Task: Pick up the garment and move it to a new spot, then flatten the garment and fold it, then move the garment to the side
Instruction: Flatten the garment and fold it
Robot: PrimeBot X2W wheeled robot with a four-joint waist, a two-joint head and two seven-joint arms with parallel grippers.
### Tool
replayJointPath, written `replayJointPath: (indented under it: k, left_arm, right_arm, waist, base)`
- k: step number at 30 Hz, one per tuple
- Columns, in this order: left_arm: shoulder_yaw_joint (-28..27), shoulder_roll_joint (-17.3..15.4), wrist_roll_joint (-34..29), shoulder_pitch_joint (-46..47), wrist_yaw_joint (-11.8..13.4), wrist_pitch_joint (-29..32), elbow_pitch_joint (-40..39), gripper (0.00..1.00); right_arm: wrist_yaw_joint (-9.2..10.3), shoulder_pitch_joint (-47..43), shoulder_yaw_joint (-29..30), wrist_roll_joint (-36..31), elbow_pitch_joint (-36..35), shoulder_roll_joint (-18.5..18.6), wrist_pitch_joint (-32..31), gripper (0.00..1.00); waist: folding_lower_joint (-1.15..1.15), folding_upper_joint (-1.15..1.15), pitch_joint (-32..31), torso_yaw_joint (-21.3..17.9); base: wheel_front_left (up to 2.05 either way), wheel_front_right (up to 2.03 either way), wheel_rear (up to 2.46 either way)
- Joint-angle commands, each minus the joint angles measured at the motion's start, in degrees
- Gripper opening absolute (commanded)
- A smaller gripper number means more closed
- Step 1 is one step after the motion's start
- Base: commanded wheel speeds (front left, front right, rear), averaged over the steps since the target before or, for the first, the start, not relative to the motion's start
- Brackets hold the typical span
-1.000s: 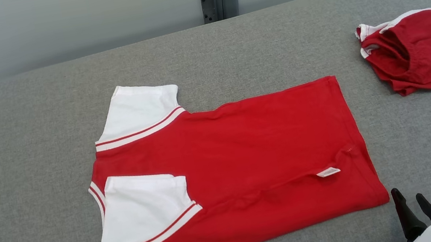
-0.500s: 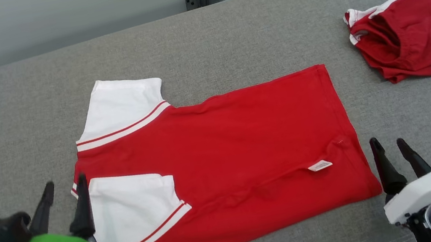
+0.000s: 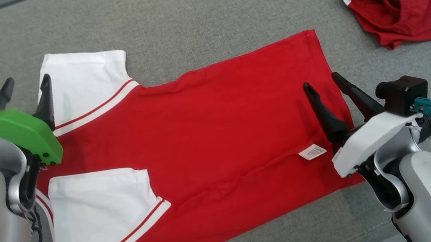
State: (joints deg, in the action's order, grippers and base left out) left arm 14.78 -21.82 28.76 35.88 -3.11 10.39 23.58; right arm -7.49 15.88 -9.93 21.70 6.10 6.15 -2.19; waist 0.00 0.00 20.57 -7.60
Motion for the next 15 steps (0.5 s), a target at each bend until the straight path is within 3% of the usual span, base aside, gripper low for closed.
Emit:
replayJointPath:
  k: [1,12,15]
  left_arm:
    - [0.02,-0.61,-0.37,2.12,-0.28,0.58,1.37,1.0]
    - [-0.02,-1.76,-1.6,13.35,1.49,3.49,11.96,1.0]
    - [0.94,-2.2,-2.07,14.34,0.69,4.76,13.89,1.0]
  right_arm:
    - [0.01,1.27,-0.65,0.16,0.2,0.39,0.27,1.0]
    - [0.01,8.3,-5.15,1.11,0.82,2.83,1.63,1.0]
    - [0.01,9.66,-5.62,1.2,1.15,3.82,1.77,1.0]
  waist:
    - [0.0,0.0,4.81,-2.95]
    - [0.0,0.0,9.87,-4.92]
    - [0.0,0.0,10.06,-4.91]
  base:
    - [0.0,0.0,0.0]
    - [0.0,0.0,0.0]
    - [0.0,0.0,0.0]
